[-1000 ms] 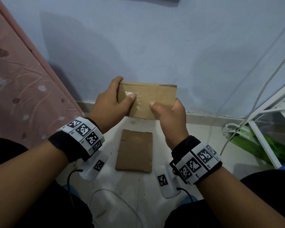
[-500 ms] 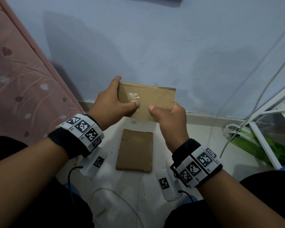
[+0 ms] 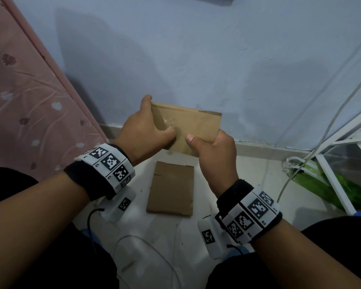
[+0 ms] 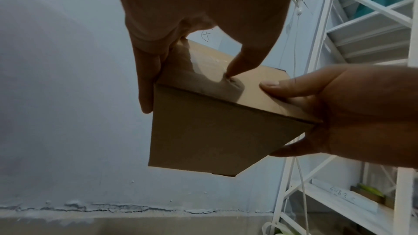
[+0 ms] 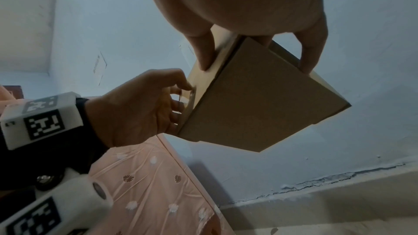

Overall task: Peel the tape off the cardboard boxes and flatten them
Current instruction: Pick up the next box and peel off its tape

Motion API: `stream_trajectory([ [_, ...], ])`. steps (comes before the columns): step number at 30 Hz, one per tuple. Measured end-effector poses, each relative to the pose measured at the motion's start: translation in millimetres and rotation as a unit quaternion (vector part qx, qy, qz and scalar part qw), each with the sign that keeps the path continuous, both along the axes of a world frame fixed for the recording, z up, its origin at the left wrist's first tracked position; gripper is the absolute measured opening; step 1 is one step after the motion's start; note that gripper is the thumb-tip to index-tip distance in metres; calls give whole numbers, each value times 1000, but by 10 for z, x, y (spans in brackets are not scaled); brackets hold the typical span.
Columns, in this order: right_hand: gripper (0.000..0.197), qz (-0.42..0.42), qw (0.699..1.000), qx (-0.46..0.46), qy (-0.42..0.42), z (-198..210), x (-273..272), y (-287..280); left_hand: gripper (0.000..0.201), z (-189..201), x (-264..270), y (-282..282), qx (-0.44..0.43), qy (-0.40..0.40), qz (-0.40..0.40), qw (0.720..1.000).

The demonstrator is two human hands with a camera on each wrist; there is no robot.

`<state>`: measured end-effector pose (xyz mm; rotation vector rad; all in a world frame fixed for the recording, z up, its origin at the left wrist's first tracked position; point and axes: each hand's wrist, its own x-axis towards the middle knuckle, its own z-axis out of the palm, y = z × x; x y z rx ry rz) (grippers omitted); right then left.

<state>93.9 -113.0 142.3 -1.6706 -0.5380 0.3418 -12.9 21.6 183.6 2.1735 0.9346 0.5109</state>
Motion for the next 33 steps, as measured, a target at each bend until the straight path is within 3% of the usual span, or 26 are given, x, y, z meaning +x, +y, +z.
stream_trajectory([
  [11, 26, -5, 1000, -19, -23, 33, -41, -9, 77, -71, 6, 57, -45, -59, 33, 997],
  [19, 21, -9, 998, -34, -55, 52, -70, -31, 81, -42, 39, 5, -49, -39, 42, 997],
  [29, 10, 16, 1000, 12, 10, 100, -64, -35, 72, -45, -27, 22, -3, -27, 36, 999],
  [33, 15, 23, 998, 34, 44, 126, -42, -39, 82, -60, -33, 49, -21, -46, 19, 999],
])
